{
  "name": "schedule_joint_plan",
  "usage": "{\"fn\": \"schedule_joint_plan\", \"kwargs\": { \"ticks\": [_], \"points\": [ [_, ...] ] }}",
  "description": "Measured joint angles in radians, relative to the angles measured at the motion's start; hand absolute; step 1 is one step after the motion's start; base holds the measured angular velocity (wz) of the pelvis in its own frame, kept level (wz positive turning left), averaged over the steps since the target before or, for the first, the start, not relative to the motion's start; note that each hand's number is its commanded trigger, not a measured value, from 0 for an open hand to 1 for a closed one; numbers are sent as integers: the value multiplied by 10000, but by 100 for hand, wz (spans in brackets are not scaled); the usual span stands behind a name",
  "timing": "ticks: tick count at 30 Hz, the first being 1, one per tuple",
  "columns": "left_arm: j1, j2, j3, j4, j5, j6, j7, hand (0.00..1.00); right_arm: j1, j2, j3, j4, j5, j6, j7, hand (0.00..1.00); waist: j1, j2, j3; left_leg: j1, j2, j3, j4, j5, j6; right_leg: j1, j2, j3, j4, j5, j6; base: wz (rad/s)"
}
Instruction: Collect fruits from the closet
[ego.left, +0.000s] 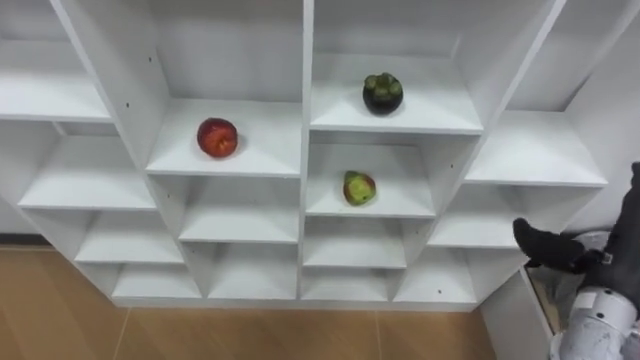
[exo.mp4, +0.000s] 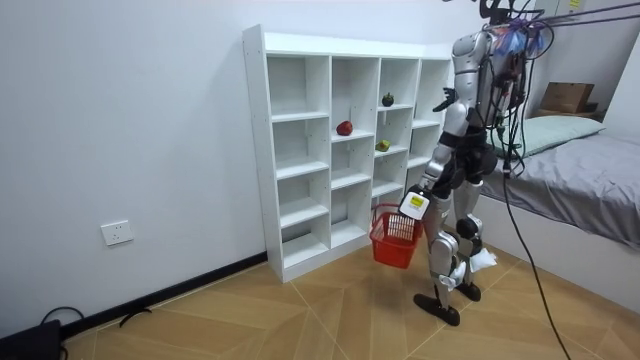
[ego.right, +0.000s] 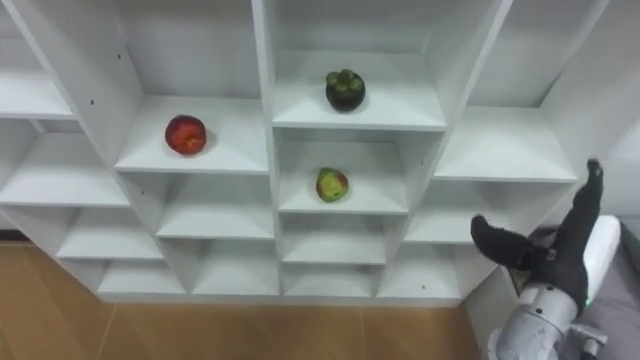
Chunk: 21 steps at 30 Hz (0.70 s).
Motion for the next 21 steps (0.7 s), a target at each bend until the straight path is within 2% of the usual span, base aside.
{"fn": "schedule_joint_plan", "kwargs": {
  "ticks": [3, 11, 15, 21],
  "points": [
    [-131, -5, -98, 166, -3, -7, -117, 100, -250, -1, 198, -759, -845, 18, 71, 0, 161, 14, -7, -48, 5, 3, 9, 0, 0, -32, 3, -8, 10, 11, -12, 0],
    [-83, 1, -364, 203, 139, -8, 21, 100, -893, -339, 1321, -1999, -1141, 5, 577, 0, 450, 195, -17, -27, 38, -94, 53, 0, -6, 47, 21, -85, 6, 40, -46, 1],
    [-116, 1, -367, 421, 355, -15, 154, 100, -984, -341, 1641, -2097, -1139, 4, 955, 0, 561, 188, -10, -85, 36, -192, 68, 2, -8, 49, 18, -153, 12, 43, -50, 5],
    [-169, 2, -343, 507, 776, -5, 82, 100, -1355, -365, 1668, -2166, -1205, 5, 1085, 0, 787, 104, -30, -127, 42, -256, 84, 8, -17, 42, 14, -283, 8, 47, -56, 5]
  ]
}}
